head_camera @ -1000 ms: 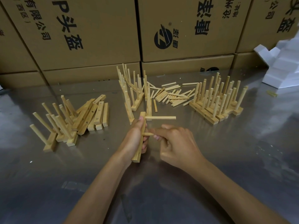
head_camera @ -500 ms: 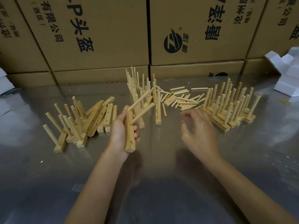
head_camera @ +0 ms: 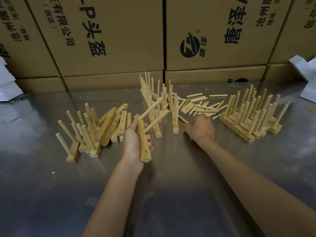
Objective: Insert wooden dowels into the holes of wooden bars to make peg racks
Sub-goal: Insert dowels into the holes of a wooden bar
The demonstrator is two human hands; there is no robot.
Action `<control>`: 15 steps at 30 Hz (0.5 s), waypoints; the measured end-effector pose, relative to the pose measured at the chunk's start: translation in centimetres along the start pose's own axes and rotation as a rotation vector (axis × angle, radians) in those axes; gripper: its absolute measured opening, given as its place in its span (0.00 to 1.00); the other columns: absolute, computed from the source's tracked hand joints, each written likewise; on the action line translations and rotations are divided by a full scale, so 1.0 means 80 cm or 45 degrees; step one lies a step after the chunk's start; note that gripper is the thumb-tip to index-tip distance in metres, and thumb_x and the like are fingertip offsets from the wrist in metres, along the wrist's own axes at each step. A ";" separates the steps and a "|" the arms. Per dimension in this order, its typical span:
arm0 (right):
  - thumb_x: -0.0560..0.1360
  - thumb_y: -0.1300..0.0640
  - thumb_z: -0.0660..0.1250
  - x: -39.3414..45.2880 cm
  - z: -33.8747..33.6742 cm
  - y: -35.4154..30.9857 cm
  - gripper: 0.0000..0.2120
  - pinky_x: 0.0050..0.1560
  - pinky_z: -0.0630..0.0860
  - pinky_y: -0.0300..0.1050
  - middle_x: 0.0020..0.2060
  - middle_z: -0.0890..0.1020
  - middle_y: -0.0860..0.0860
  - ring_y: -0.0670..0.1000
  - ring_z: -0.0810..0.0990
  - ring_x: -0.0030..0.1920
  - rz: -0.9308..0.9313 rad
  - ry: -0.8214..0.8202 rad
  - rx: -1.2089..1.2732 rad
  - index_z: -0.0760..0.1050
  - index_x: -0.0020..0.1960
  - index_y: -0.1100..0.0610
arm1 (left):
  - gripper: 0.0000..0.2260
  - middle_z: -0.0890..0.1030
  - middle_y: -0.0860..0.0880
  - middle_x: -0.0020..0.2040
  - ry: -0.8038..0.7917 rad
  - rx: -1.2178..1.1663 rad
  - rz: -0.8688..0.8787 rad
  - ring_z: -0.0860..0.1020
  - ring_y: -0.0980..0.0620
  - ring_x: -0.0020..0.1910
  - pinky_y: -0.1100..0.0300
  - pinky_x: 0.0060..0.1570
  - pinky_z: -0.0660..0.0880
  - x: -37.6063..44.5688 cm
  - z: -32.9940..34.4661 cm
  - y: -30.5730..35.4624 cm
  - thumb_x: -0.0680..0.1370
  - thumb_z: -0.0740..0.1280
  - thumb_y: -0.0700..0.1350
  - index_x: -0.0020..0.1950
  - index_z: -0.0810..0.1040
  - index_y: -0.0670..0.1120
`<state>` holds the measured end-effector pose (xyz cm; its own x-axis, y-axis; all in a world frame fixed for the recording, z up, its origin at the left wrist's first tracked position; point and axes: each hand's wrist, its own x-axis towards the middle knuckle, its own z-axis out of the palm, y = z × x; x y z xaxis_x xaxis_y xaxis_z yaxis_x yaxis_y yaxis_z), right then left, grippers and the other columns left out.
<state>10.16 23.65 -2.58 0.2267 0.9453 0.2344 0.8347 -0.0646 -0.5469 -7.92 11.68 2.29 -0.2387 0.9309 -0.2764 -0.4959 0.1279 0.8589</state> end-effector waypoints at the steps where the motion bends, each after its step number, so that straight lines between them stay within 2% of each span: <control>1: 0.74 0.52 0.68 -0.003 -0.005 0.006 0.08 0.50 0.79 0.48 0.40 0.83 0.53 0.54 0.81 0.47 0.054 0.017 0.100 0.82 0.41 0.56 | 0.17 0.72 0.50 0.26 -0.001 0.003 -0.004 0.68 0.54 0.20 0.65 0.19 0.66 -0.001 0.002 0.000 0.84 0.58 0.55 0.42 0.76 0.46; 4: 0.71 0.55 0.70 -0.013 -0.033 0.020 0.05 0.42 0.71 0.40 0.34 0.81 0.46 0.51 0.81 0.43 0.189 0.174 0.572 0.79 0.36 0.53 | 0.18 0.72 0.50 0.26 -0.019 0.007 -0.011 0.68 0.54 0.19 0.66 0.19 0.66 -0.006 0.007 0.001 0.84 0.58 0.55 0.41 0.76 0.46; 5: 0.71 0.57 0.70 -0.020 -0.043 0.024 0.05 0.42 0.72 0.39 0.34 0.81 0.45 0.50 0.81 0.44 0.182 0.241 0.735 0.79 0.37 0.52 | 0.18 0.72 0.50 0.25 -0.025 0.010 -0.013 0.68 0.54 0.19 0.66 0.19 0.66 -0.008 0.009 0.001 0.84 0.58 0.55 0.41 0.76 0.46; 8: 0.75 0.58 0.70 -0.053 -0.077 0.027 0.06 0.54 0.79 0.44 0.40 0.83 0.44 0.44 0.82 0.46 -0.036 0.350 1.067 0.78 0.42 0.48 | 0.18 0.73 0.51 0.26 -0.041 0.045 -0.019 0.69 0.55 0.20 0.66 0.20 0.66 -0.015 0.015 -0.003 0.84 0.58 0.55 0.42 0.77 0.47; 9: 0.77 0.57 0.69 -0.069 -0.086 0.026 0.04 0.54 0.80 0.46 0.42 0.83 0.44 0.45 0.82 0.46 -0.168 0.333 1.078 0.78 0.45 0.48 | 0.18 0.73 0.51 0.26 -0.044 0.063 -0.024 0.69 0.55 0.20 0.66 0.20 0.67 -0.017 0.017 -0.005 0.84 0.58 0.56 0.43 0.78 0.47; 11: 0.80 0.52 0.65 -0.104 -0.097 0.022 0.02 0.44 0.81 0.47 0.42 0.82 0.44 0.47 0.82 0.43 -0.447 0.225 0.962 0.76 0.52 0.47 | 0.18 0.73 0.51 0.25 -0.052 0.091 -0.028 0.69 0.55 0.20 0.66 0.20 0.67 -0.020 0.021 -0.008 0.84 0.57 0.56 0.43 0.77 0.48; 13: 0.82 0.49 0.61 -0.136 -0.098 0.013 0.05 0.34 0.75 0.45 0.41 0.79 0.40 0.45 0.79 0.38 -0.672 0.065 0.790 0.73 0.56 0.45 | 0.18 0.72 0.52 0.26 -0.058 0.117 -0.017 0.69 0.55 0.21 0.66 0.21 0.67 -0.022 0.025 -0.012 0.84 0.57 0.57 0.42 0.77 0.48; 15: 0.83 0.48 0.57 -0.159 -0.093 0.001 0.06 0.33 0.70 0.41 0.42 0.77 0.35 0.40 0.76 0.37 -0.835 -0.043 0.558 0.70 0.59 0.42 | 0.18 0.73 0.52 0.27 -0.056 0.126 -0.003 0.70 0.55 0.23 0.65 0.23 0.68 -0.024 0.028 -0.014 0.84 0.57 0.57 0.43 0.78 0.49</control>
<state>11.12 9.22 0.39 -0.2646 0.7564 0.5982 0.5176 0.6348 -0.5738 -5.06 10.52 2.84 -0.1998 0.9443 -0.2616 -0.4112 0.1615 0.8971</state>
